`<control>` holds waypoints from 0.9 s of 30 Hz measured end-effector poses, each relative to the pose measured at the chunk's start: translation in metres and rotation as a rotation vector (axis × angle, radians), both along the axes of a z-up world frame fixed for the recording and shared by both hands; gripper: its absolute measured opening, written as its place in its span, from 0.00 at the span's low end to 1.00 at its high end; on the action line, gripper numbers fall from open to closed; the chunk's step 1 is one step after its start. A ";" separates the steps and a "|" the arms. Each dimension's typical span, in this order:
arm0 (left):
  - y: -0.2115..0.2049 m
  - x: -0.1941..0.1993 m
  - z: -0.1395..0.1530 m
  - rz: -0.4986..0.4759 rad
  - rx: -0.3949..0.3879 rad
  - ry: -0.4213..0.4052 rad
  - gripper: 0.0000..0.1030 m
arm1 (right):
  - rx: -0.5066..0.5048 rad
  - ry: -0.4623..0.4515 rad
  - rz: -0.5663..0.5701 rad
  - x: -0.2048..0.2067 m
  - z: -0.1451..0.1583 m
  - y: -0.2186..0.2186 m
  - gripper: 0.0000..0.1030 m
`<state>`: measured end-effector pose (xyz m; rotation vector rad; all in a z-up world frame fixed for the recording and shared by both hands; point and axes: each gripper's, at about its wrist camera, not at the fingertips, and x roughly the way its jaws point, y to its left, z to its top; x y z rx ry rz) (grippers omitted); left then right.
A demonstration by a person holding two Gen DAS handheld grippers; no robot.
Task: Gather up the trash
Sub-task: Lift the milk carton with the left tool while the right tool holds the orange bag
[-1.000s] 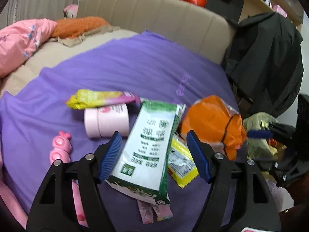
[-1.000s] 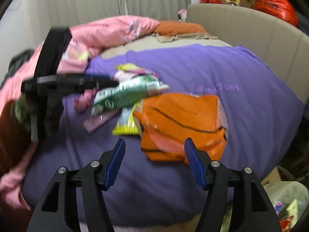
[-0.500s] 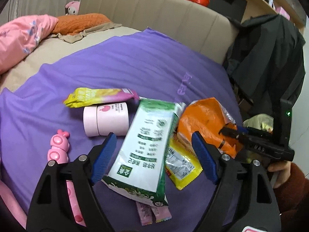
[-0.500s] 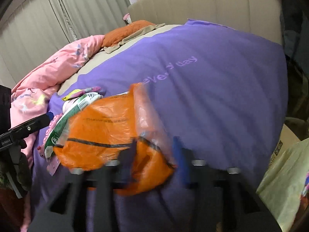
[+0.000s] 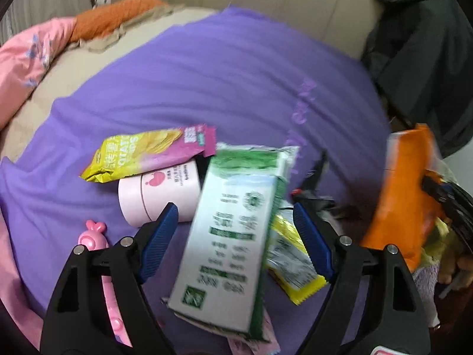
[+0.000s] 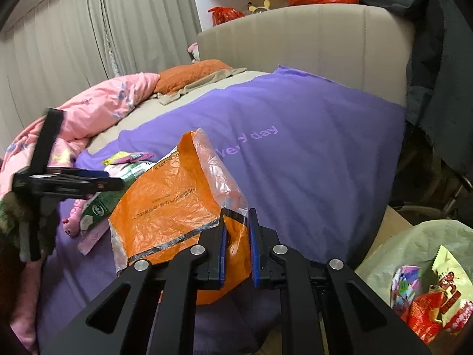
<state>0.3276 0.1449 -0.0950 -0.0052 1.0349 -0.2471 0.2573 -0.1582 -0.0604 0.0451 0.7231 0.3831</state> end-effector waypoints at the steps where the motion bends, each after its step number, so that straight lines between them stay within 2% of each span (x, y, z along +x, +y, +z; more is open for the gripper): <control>1: -0.001 0.003 -0.002 0.004 0.010 0.013 0.73 | 0.008 0.001 0.004 -0.002 0.002 -0.003 0.13; 2: -0.003 0.004 -0.003 0.008 0.027 0.015 0.73 | 0.014 0.000 0.007 -0.004 0.003 -0.006 0.13; 3: -0.007 0.004 -0.002 0.012 0.038 0.019 0.68 | 0.018 -0.003 0.011 -0.006 0.004 -0.009 0.13; 5: -0.012 0.000 -0.001 0.004 0.014 0.038 0.64 | 0.015 -0.010 0.017 -0.008 0.006 -0.011 0.13; 11: -0.045 -0.022 0.007 -0.106 0.044 0.035 0.64 | 0.022 -0.016 0.018 -0.006 0.007 -0.020 0.13; 17: -0.058 -0.007 -0.002 -0.080 0.154 0.054 0.66 | 0.036 -0.018 0.011 -0.010 0.006 -0.027 0.13; 23: -0.048 0.017 -0.004 -0.042 0.077 0.105 0.65 | 0.012 -0.006 0.025 -0.014 0.003 -0.028 0.13; 25: -0.048 0.023 -0.010 -0.010 0.067 0.155 0.56 | 0.008 0.001 0.027 -0.012 0.003 -0.025 0.13; 27: -0.044 0.025 -0.009 0.046 0.053 0.173 0.55 | 0.006 -0.003 0.029 -0.014 0.004 -0.025 0.13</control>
